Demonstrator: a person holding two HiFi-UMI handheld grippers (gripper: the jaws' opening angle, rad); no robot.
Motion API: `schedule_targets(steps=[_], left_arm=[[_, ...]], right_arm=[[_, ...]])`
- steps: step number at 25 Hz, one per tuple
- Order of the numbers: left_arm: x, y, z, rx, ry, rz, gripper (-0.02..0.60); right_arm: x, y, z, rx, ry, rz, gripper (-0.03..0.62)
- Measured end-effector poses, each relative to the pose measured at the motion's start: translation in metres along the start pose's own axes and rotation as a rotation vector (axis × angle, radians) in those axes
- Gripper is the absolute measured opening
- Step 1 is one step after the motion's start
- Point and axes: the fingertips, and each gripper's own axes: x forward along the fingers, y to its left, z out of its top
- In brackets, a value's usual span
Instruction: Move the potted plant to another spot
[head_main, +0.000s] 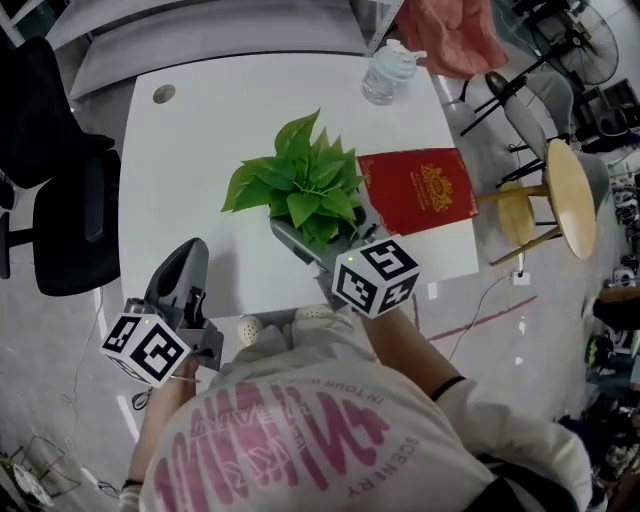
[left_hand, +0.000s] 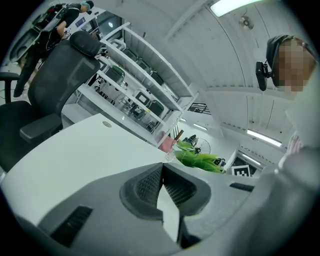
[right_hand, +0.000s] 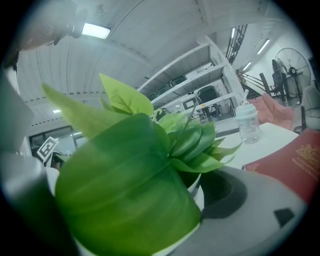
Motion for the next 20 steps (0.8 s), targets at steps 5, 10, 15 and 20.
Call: schedule_targets(steps=[5,10,15,20], left_arm=[[-0.01,0.012,-0.01,-0.016,0.022,0.032,0.003],[-0.022,0.018,-0.014,-0.02,0.032,0.053,0.003],[-0.022,0.022,-0.016,-0.02,0.035,0.068,0.003],[-0.019,0.022,-0.02,-0.023,0.048,0.066,0.003]], right_arm=[[0.01,-0.007,-0.012,0.013,0.023,-0.028,0.506],[0.013,-0.008,-0.019,0.014,0.034,-0.048,0.506],[0.015,-0.011,-0.021,0.012,0.031,-0.044,0.506],[0.015,-0.011,-0.023,-0.006,0.037,-0.046,0.506]])
